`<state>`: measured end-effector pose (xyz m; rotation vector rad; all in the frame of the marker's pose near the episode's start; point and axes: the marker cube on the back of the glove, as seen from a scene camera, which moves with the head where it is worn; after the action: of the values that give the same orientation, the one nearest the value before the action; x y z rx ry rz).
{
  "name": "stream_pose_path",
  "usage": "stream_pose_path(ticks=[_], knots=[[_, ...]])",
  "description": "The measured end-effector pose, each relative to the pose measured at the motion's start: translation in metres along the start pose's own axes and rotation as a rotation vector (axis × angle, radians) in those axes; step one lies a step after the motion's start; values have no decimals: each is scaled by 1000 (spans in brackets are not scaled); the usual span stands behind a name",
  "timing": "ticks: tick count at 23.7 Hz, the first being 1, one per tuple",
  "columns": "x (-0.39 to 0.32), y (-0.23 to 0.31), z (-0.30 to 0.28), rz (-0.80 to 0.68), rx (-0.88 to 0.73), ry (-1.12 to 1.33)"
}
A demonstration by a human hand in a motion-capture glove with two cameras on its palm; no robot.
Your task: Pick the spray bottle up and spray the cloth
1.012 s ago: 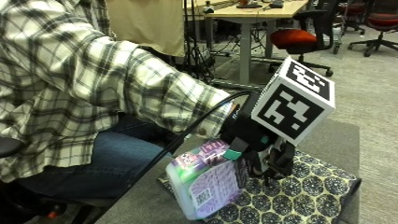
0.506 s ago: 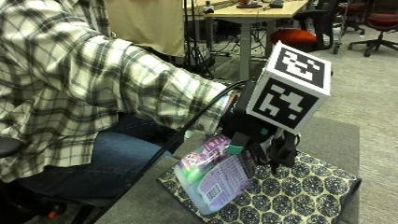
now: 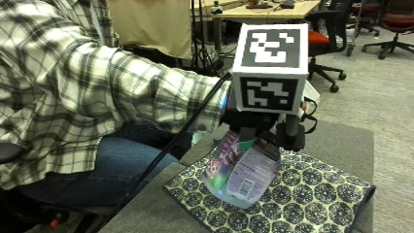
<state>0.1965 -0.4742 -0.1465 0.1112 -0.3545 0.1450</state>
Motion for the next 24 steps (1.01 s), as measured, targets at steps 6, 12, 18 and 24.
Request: stream_pose_path(ticks=[6, 12, 18, 24], knots=[[-6, 16, -18, -101, 161, -174], [-1, 38, -35, -187, 315, -365], [4, 57, -47, -239, 433, -488], [1, 49, -55, -254, 544, -520]])
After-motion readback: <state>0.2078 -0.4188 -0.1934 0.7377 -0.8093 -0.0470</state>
